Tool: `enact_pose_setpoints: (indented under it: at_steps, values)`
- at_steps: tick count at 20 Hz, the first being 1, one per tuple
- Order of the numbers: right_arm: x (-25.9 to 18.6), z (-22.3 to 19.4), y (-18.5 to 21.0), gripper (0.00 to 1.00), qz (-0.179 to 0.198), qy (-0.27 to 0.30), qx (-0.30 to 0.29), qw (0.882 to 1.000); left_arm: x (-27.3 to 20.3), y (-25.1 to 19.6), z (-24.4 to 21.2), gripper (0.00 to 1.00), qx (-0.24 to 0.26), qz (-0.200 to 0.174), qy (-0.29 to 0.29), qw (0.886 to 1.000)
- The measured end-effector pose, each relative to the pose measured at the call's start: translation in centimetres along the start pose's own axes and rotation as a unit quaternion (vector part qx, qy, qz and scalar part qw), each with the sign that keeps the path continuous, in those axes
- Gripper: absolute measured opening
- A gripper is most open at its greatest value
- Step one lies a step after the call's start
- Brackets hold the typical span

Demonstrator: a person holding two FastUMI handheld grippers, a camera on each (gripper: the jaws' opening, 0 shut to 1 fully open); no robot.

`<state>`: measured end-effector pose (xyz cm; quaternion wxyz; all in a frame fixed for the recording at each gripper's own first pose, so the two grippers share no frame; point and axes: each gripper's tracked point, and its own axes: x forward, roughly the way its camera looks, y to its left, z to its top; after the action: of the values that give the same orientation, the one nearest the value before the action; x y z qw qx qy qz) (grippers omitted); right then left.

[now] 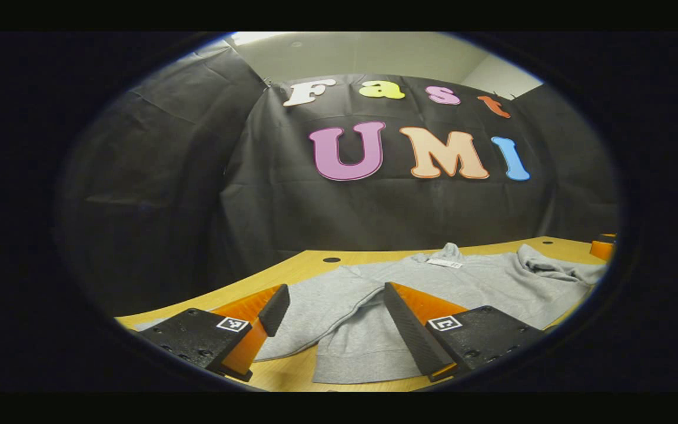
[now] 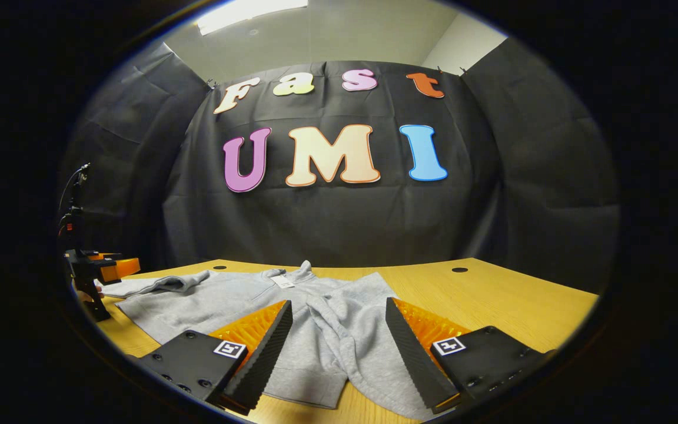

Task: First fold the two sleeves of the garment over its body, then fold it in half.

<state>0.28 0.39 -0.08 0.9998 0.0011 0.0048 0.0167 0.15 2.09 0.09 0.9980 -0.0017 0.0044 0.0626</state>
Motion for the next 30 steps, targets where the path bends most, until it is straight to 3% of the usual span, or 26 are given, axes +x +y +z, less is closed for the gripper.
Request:
enact_pose_setpoints:
  at_steps: [2, 4, 9, 13, 16, 17, 18, 19, 22, 30]
  values:
    - [0.1, -1.0, -0.8, 0.99, -0.002, 0.032, -0.002, 0.999, -0.1, 0.0, -0.2, 0.94, 0.0, 0.0, 0.0, 1.0]
    - [-0.4, 0.6, -2.4, 0.98, -0.006, 0.035, 0.005, 0.999, 0.0, 0.0, 0.0, 0.94, 0.0, 0.0, 0.001, 1.0]
    - [-2.9, 4.4, -10.2, 0.98, -0.064, 0.073, 0.014, 0.995, 0.0, 0.0, -0.1, 0.94, 0.0, 0.0, 0.0, 1.0]
    - [-6.3, 1.6, -14.9, 0.97, -0.111, 0.15, 0.015, 0.982, 0.1, 0.0, -0.1, 0.94, 0.0, -0.001, 0.0, 1.0]
    - [-8.6, -2.4, -14.8, 0.93, -0.109, 0.214, 0.039, 0.97, 0.1, 0.0, -0.1, 0.94, 0.0, -0.001, 0.0, 1.0]
    - [-9.2, -3.7, -14.4, 0.97, -0.107, 0.235, 0.046, 0.965, 0.1, 0.0, -0.2, 0.94, 0.0, -0.001, -0.001, 1.0]
    - [-9.8, -5.0, -14.1, 0.93, -0.106, 0.252, 0.05, 0.961, 0.2, 0.0, -0.1, 0.94, 0.0, -0.001, 0.0, 1.0]
    - [-10.3, -6.0, -13.9, 0.98, -0.105, 0.265, 0.053, 0.957, 0.1, 0.1, -0.2, 0.94, 0.0, -0.001, 0.0, 1.0]
    - [-11.5, -8.3, -13.1, 0.98, -0.1, 0.298, 0.05, 0.948, 0.0, 0.2, -0.2, 0.94, 0.0, -0.001, 0.0, 1.0]
    - [-11.9, -9.4, -13.2, 0.93, -0.095, 0.317, 0.025, 0.943, 0.1, 0.1, -0.2, 0.94, -0.001, -0.001, 0.0, 1.0]
